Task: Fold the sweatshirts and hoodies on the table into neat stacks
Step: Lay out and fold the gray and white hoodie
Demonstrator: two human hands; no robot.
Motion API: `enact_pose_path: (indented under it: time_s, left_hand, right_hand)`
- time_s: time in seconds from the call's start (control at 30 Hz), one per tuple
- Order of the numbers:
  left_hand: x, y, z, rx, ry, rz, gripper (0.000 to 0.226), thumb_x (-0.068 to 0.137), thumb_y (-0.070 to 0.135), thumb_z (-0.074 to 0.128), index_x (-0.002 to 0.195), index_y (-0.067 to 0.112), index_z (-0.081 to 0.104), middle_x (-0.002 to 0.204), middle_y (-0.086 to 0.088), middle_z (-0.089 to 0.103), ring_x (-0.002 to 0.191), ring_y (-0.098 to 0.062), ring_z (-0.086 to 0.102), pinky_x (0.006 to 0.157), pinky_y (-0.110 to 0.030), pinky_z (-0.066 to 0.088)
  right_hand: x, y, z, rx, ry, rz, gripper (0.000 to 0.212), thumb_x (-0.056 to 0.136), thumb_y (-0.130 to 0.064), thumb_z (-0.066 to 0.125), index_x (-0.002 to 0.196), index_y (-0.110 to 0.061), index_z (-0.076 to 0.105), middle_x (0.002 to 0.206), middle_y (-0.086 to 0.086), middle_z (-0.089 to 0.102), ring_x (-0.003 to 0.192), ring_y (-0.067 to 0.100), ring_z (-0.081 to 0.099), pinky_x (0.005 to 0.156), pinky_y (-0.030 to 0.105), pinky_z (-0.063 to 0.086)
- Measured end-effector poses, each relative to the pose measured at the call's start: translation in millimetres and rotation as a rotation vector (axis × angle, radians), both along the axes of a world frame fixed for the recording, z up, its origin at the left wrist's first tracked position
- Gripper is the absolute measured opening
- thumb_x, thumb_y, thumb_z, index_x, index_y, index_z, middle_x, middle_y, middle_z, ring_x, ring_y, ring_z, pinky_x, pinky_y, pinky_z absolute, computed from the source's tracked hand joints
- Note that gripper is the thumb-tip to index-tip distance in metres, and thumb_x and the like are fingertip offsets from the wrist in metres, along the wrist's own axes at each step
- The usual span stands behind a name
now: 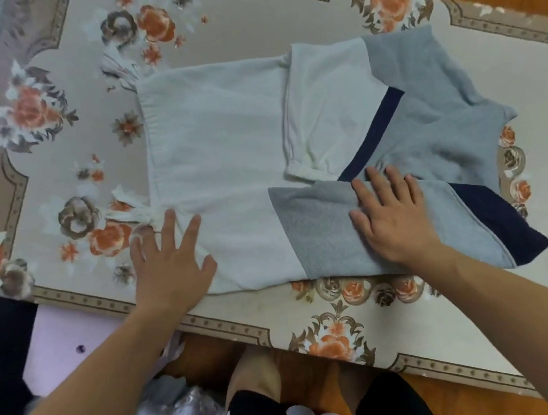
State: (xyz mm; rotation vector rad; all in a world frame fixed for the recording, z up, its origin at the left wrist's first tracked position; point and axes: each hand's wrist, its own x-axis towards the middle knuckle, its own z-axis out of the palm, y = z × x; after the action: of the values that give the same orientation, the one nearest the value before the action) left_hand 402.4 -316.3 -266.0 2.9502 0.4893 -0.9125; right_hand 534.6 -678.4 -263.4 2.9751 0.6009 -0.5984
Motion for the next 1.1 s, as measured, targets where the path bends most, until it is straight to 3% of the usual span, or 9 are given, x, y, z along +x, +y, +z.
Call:
enact_pose_path:
  time_s: [0.1, 0.17, 0.3, 0.47, 0.6, 0.67, 0.73, 0.9, 1.1]
  left_hand:
    - [38, -1, 25, 0.066, -0.187, -0.112, 0.041, 0.088, 0.035, 0.051, 0.119, 0.016, 0.069, 0.143, -0.015, 0.053, 0.134, -0.048, 0.034, 0.110, -0.061, 0.021]
    - [83, 4, 27, 0.025, -0.357, -0.190, 0.033, 0.083, 0.026, 0.051, 0.101, 0.008, 0.073, 0.129, -0.018, 0.059, 0.122, -0.045, 0.044, 0.096, -0.056, 0.035]
    - [207, 7, 4, -0.213, -0.493, -0.229, 0.052, 0.098, 0.022, 0.050, 0.149, 0.011, 0.047, 0.156, -0.022, 0.037, 0.143, -0.044, 0.033, 0.111, -0.057, 0.035]
    - [306, 24, -57, -0.120, -0.285, -0.267, 0.061, 0.110, 0.041, 0.021, 0.163, 0.029, -0.007, 0.171, -0.012, -0.009, 0.157, -0.038, -0.006, 0.126, -0.054, 0.004]
    - [304, 23, -50, -0.137, -0.308, -0.204, 0.058, 0.109, 0.047, 0.028, 0.162, 0.031, 0.011, 0.172, -0.006, -0.001, 0.157, -0.034, -0.001, 0.123, -0.055, 0.005]
    - [308, 24, -31, -0.155, -0.343, -0.217, 0.055, 0.105, 0.044, 0.046, 0.153, 0.025, 0.031, 0.162, -0.014, 0.025, 0.147, -0.039, 0.025, 0.116, -0.057, 0.022]
    - [310, 31, -12, -0.179, -0.299, -0.208, 0.046, 0.101, 0.033, 0.057, 0.142, 0.017, 0.042, 0.137, -0.018, 0.050, 0.121, -0.041, 0.051, 0.102, -0.053, 0.036]
    - [260, 45, 39, -0.150, -0.519, -0.459, 0.012, 0.095, 0.012, 0.061, 0.105, 0.006, 0.061, 0.090, -0.020, 0.060, 0.073, -0.041, 0.059, 0.075, -0.049, 0.041]
    - [151, 50, 57, -0.057, -0.376, -0.527, 0.040, 0.061, -0.011, 0.075, 0.098, 0.003, 0.064, 0.081, -0.017, 0.053, 0.062, -0.035, 0.051, 0.067, -0.043, 0.033]
  right_hand:
    - [30, 18, 15, 0.210, -0.115, -0.119, 0.041, 0.103, -0.035, 0.040, 0.132, -0.013, 0.058, 0.146, 0.015, 0.046, 0.132, 0.037, 0.039, 0.113, 0.052, 0.029]
    - [74, 28, 22, 0.330, -0.241, -0.136, 0.027, 0.094, -0.013, 0.046, 0.112, -0.003, 0.062, 0.126, 0.021, 0.055, 0.110, 0.041, 0.050, 0.094, 0.052, 0.043]
    - [194, 46, 22, 0.237, -0.127, -0.117, 0.052, 0.088, 0.004, 0.050, 0.139, -0.003, 0.047, 0.147, 0.022, 0.040, 0.134, 0.043, 0.037, 0.105, 0.056, 0.040]
    - [293, 36, -3, -0.027, -0.022, -0.055, 0.071, 0.098, -0.028, 0.059, 0.159, -0.021, 0.023, 0.166, 0.008, 0.020, 0.151, 0.038, 0.017, 0.121, 0.058, 0.016]
    - [302, 29, -2, -0.037, -0.037, -0.066, 0.055, 0.093, -0.038, 0.068, 0.142, -0.023, 0.049, 0.142, 0.013, 0.050, 0.130, 0.042, 0.045, 0.112, 0.055, 0.029]
    - [299, 28, 9, -0.046, -0.037, -0.023, 0.024, 0.093, -0.034, 0.069, 0.109, -0.018, 0.061, 0.110, 0.015, 0.061, 0.106, 0.038, 0.054, 0.103, 0.051, 0.035]
    - [289, 22, 22, -0.011, -0.012, 0.033, 0.023, 0.093, -0.027, 0.068, 0.081, -0.017, 0.051, 0.091, 0.012, 0.057, 0.086, 0.032, 0.049, 0.089, 0.047, 0.041]
    - [227, -6, 81, 0.167, -0.161, 0.139, 0.032, 0.084, -0.023, 0.074, 0.081, -0.011, 0.044, 0.081, 0.013, 0.051, 0.071, 0.034, 0.050, 0.057, 0.037, 0.035]
    - [119, -67, 91, 0.136, -0.074, 0.273, 0.032, 0.062, 0.005, 0.073, 0.088, -0.004, 0.058, 0.079, 0.016, 0.054, 0.066, 0.037, 0.053, 0.058, 0.037, 0.034]
